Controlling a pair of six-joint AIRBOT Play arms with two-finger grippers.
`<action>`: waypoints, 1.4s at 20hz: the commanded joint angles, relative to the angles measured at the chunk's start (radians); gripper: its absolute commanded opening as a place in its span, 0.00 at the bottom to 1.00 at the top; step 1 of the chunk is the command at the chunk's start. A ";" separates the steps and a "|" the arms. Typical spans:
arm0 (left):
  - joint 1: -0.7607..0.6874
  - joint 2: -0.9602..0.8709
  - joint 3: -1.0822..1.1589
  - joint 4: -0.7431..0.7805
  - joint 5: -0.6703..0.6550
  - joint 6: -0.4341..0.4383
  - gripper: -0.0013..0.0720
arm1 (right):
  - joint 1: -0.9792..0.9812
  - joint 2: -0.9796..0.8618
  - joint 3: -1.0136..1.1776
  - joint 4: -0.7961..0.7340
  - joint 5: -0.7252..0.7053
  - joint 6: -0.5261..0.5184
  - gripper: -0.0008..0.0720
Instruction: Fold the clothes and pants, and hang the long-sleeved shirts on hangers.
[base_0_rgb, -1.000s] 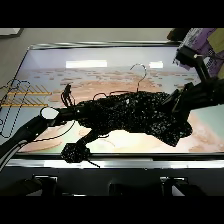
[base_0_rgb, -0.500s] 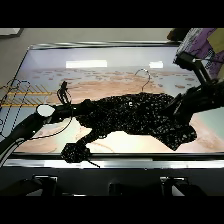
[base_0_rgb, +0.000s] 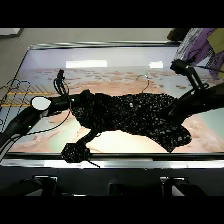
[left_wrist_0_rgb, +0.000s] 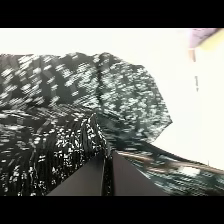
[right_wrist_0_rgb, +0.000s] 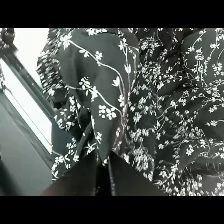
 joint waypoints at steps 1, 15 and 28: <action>-0.001 0.010 0.086 0.036 -0.094 0.000 0.05 | 0.001 0.000 -0.074 0.035 -0.121 0.006 0.05; -0.243 0.187 -0.057 0.442 -0.229 -0.196 0.05 | 0.270 -0.022 -0.118 0.059 -0.388 0.038 0.05; 0.036 0.290 0.042 0.443 -0.331 0.265 0.99 | 0.265 0.141 -0.118 -0.027 -0.513 -0.248 0.05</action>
